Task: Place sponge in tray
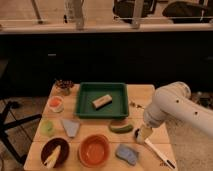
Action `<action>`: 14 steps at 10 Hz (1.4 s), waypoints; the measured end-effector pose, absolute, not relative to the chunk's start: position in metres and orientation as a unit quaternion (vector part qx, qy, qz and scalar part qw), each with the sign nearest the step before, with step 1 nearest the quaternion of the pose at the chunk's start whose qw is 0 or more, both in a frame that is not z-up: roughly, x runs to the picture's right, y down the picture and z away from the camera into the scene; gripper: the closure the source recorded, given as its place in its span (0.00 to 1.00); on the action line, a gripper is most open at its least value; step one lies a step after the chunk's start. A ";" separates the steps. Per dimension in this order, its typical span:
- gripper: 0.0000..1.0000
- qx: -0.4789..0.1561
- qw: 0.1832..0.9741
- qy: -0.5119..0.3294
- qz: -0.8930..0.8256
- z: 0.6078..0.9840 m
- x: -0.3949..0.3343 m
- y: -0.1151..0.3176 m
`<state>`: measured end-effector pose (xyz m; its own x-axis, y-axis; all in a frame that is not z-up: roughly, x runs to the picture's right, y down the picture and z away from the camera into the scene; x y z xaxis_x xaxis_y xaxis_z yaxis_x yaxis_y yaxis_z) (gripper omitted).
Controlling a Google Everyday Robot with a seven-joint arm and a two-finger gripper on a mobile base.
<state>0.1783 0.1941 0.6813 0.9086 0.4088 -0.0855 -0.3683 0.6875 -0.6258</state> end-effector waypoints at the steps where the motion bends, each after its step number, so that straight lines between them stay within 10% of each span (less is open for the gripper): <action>1: 0.20 -0.338 0.916 -0.032 0.215 0.686 0.175 0.208; 14: 0.20 -0.336 0.899 -0.009 0.281 0.724 0.147 0.318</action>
